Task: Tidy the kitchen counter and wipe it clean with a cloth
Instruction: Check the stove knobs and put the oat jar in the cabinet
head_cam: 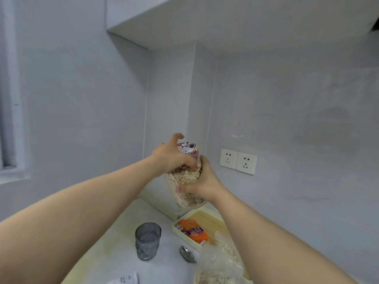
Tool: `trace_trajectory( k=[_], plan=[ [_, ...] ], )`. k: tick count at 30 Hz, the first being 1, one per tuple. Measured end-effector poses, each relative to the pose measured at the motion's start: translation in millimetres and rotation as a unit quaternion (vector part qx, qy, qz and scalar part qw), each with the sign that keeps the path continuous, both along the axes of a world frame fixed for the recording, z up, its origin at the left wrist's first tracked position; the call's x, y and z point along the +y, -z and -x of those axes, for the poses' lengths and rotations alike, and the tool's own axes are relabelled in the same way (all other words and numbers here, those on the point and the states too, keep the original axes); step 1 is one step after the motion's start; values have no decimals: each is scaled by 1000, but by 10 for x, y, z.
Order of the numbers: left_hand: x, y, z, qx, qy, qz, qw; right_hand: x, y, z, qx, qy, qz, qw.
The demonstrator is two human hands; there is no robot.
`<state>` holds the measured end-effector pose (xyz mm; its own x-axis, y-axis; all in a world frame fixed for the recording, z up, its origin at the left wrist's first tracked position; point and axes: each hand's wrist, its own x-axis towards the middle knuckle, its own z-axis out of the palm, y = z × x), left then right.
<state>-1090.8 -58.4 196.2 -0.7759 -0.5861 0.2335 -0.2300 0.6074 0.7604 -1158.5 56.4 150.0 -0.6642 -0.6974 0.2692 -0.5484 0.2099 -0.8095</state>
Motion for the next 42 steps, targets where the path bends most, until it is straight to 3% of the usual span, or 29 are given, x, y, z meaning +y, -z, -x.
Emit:
trace_trajectory(
  k=[6, 8, 11, 13, 15, 17, 19, 23, 28, 33, 36, 37, 39, 42],
  plan=[
    [132, -607, -312, 85, 42, 6, 996, 96, -587, -185, 56, 9, 86, 995],
    [156, -797, -400, 164, 90, -48, 981, 145, -783, -236, 39, 0, 136, 990],
    [226, -1047, -477, 332, 146, -209, 908, 213, -1077, -274, -10, -1, 220, 975],
    [214, -1079, -492, 388, 188, -256, 865, 269, -1294, -309, -39, 7, 257, 966],
    [200, -1160, -487, 354, 200, -221, 887, 344, -1530, -349, -52, 7, 275, 960],
    [262, -1247, -474, 294, 222, -123, 922, 419, -1752, -388, -52, 3, 287, 956],
    [317, -1317, -416, 276, 252, -73, 925, 488, -1954, -442, -49, 4, 289, 956],
    [590, -1545, -263, 376, 164, 40, 911, 622, -2337, -555, -9, 18, 270, 963],
    [800, -1878, -217, 479, 85, 81, 870, 808, -2696, -642, 20, -3, 249, 968],
    [890, -2238, -180, 524, 97, 62, 844, 1012, -3044, -696, 58, -20, 250, 966],
    [920, -2527, -177, 549, 92, 48, 829, 1156, -3387, -685, 256, 138, 322, 901],
    [930, -2620, -182, 554, 95, 43, 826, 1220, -3496, -660, 332, 193, 303, 872],
    [960, -2814, -189, 567, 103, 34, 816, 1375, -3668, -560, 452, 290, 177, 824],
    [1011, -3092, -213, 580, 127, 11, 804, 1546, -3770, -400, 522, 385, -14, 761]
  ],
)
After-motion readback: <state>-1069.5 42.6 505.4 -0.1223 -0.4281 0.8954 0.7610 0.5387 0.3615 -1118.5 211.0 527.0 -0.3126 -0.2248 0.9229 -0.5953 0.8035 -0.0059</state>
